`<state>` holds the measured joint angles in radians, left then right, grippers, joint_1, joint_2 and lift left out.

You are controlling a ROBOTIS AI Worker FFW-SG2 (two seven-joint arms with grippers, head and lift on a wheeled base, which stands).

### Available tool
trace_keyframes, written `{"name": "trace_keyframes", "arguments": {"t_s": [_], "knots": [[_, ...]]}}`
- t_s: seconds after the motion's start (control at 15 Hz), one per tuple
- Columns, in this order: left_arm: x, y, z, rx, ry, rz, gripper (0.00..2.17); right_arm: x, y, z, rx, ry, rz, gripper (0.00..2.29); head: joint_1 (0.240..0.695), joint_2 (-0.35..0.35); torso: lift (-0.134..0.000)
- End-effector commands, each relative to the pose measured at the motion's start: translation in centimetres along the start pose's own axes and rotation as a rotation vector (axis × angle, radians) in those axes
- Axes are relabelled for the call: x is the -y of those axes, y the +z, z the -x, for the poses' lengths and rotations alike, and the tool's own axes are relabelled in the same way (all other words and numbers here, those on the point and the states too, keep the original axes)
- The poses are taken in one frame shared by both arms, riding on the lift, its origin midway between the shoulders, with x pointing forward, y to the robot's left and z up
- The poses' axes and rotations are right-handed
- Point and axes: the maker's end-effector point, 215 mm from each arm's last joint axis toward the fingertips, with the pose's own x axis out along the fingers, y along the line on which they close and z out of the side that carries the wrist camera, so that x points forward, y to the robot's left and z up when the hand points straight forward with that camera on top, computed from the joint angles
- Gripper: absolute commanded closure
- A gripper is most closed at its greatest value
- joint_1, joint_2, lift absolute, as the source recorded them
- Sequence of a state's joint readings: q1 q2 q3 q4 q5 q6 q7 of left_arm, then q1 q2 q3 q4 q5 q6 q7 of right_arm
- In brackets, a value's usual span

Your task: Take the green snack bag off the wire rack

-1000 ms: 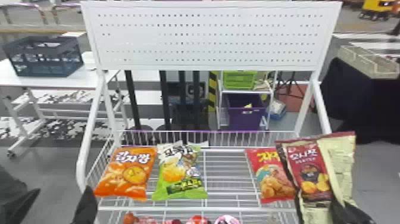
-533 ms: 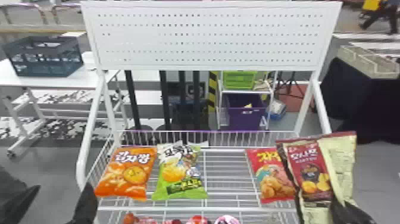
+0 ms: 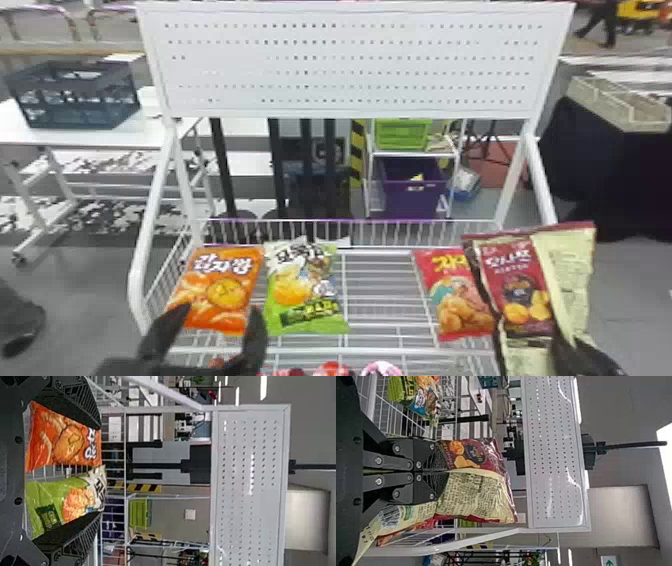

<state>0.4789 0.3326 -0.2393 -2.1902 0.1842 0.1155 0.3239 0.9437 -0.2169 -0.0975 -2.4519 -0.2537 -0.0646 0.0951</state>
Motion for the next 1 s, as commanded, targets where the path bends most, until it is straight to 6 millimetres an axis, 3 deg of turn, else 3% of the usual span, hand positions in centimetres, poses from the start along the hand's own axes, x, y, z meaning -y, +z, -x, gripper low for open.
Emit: {"name": "trace_keyframes", "arguments": {"t_s": [0.0,0.2,0.4,0.67,0.93], "knots": [[3.7,-1.9,-3.5,-0.025,-0.049,-0.025,0.14,0.1,-0.1,0.0,-0.001,-0.003,0.000,2.24,0.499,0.000,0.000],[6.6,-3.9,-7.5,-0.058,-0.071,-0.048,0.15,0.2,-0.7,-0.3,-0.004,-0.004,0.001,2.24,0.499,0.000,0.000],[7.8,-6.2,-10.9,-0.103,-0.065,-0.049,0.15,0.3,-1.1,-0.6,-0.008,-0.005,0.001,2.24,0.499,0.000,0.000],[7.1,-9.1,-14.7,-0.182,-0.042,-0.061,0.15,0.5,-1.5,-0.7,-0.013,-0.006,0.003,2.24,0.499,0.000,0.000],[6.1,-11.5,-16.4,-0.252,-0.032,-0.084,0.15,0.4,-1.4,-0.8,-0.010,-0.001,0.004,2.24,0.499,0.000,0.000]]}}
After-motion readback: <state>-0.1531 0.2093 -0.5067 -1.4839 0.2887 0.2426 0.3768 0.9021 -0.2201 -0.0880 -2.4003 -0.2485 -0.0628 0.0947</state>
